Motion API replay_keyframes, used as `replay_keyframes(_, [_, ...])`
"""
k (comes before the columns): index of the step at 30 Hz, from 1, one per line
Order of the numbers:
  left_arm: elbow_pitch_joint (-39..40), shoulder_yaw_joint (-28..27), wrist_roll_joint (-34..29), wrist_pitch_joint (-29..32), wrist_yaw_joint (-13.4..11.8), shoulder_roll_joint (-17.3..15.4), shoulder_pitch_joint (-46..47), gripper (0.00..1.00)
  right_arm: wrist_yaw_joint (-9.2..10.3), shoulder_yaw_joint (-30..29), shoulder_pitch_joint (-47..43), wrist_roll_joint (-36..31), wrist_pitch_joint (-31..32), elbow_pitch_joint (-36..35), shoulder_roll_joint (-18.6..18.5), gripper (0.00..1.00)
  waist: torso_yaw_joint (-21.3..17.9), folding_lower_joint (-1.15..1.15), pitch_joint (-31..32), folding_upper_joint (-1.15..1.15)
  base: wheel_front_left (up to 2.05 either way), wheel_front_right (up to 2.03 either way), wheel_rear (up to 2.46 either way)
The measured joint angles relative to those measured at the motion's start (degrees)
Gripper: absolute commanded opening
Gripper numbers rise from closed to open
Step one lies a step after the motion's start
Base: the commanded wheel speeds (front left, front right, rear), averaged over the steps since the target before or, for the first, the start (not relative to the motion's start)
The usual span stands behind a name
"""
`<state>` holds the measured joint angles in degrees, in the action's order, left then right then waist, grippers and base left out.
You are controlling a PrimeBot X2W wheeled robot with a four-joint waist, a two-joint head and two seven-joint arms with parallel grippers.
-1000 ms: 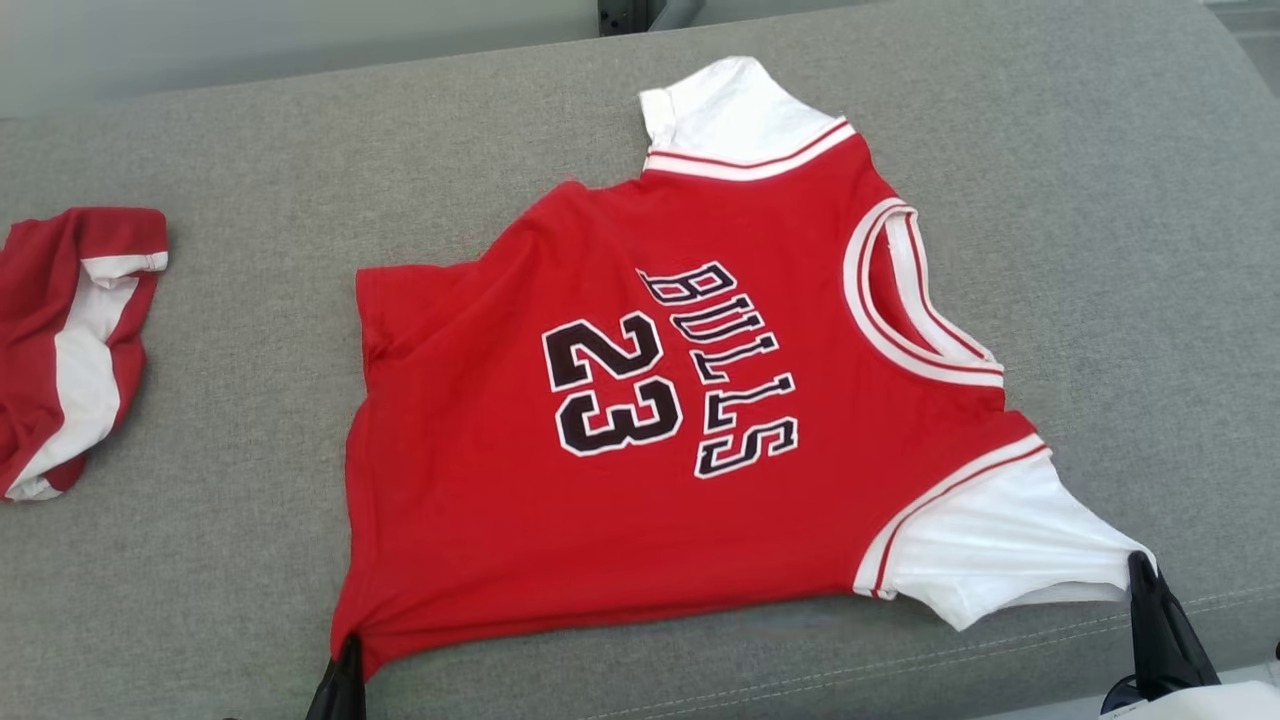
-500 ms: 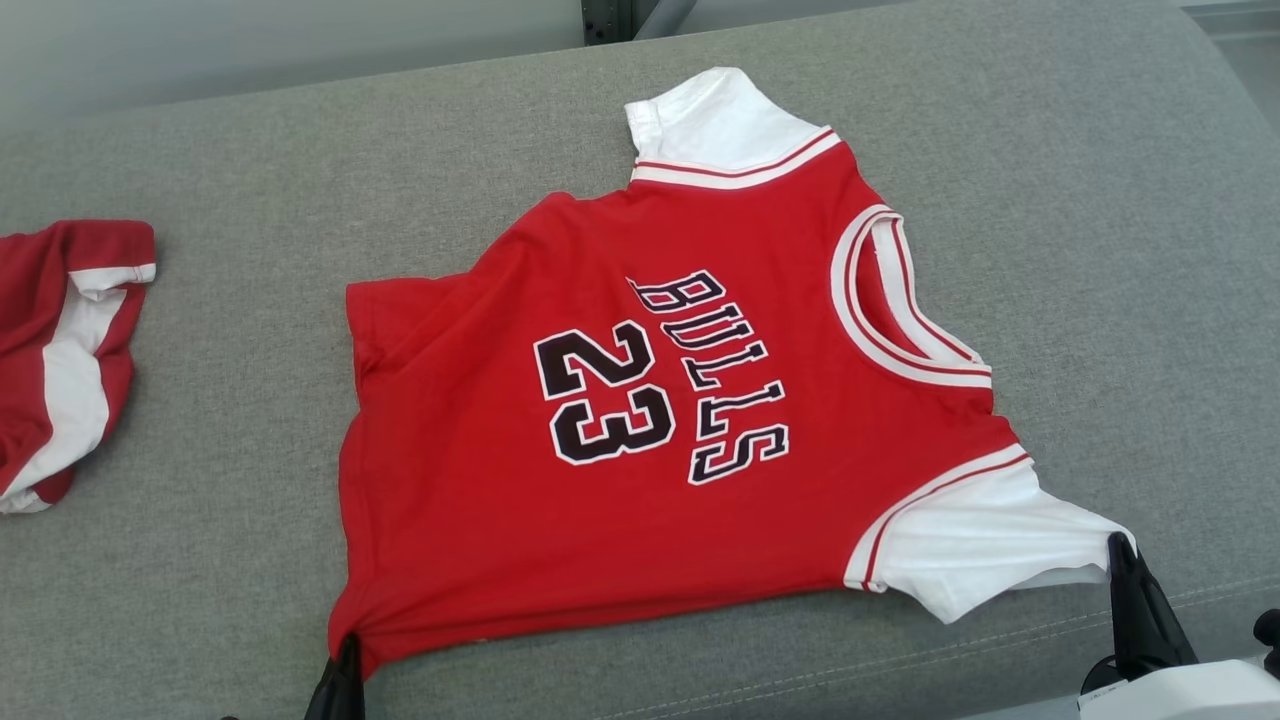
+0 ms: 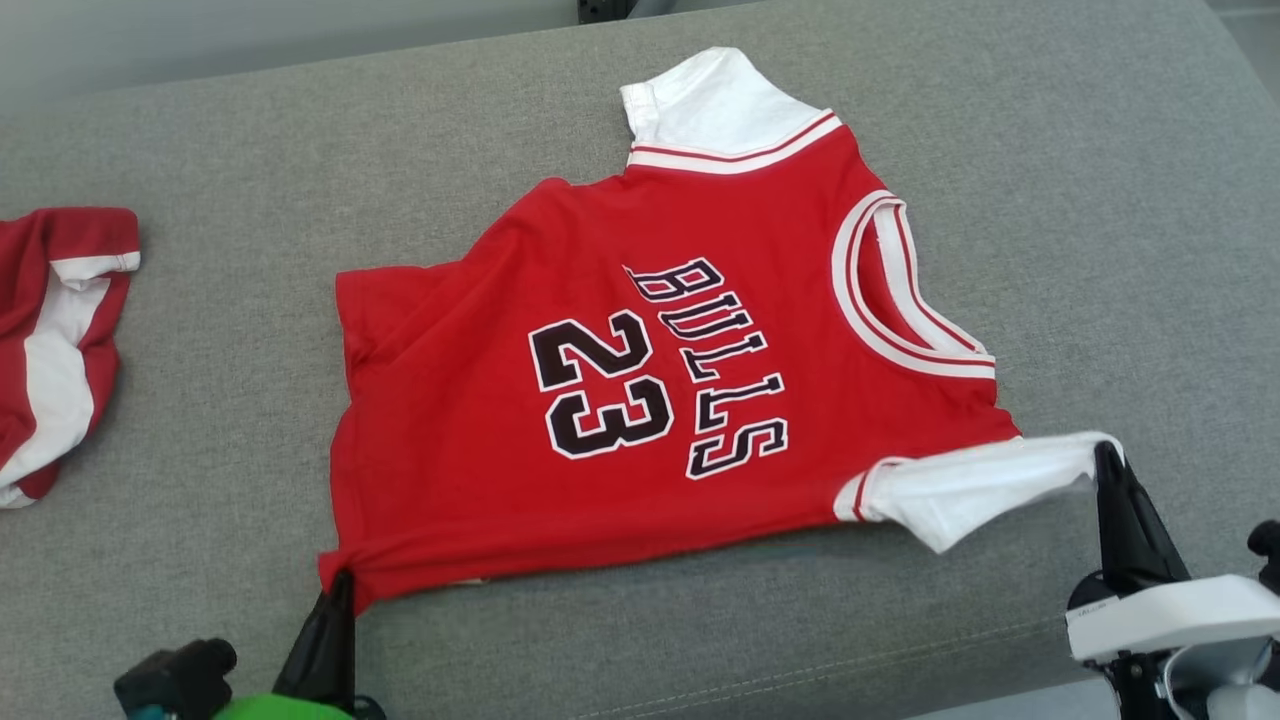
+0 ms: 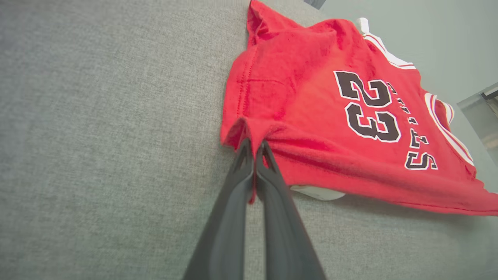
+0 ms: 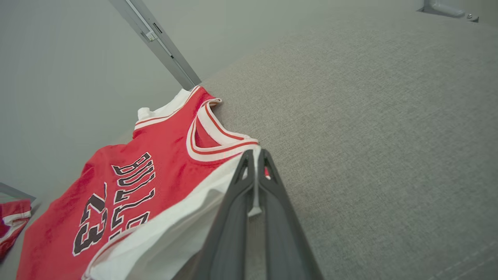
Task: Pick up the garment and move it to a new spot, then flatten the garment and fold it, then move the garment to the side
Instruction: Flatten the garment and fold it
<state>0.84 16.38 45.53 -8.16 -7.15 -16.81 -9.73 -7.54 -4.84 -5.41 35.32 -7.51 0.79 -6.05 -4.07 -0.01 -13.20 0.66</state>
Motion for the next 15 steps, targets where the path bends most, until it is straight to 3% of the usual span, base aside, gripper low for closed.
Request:
replay_keyframes(7, [4.60,1.03,-0.16,10.42,-3.02,-2.92,7.78,0.00,0.02,1.91,10.82,-0.88,3.26,1.59,-0.58,0.00,0.34,0.00,-1.90,0.00,0.00,0.00,0.00])
replay_keyframes(15, [-3.44,2.00,1.46,18.35,-4.43,-2.40,18.80,0.00,0.02,5.72,26.13,-7.02,4.81,17.00,-0.15,0.00,0.81,0.00,-3.02,0.00,0.00,0.00,0.00])
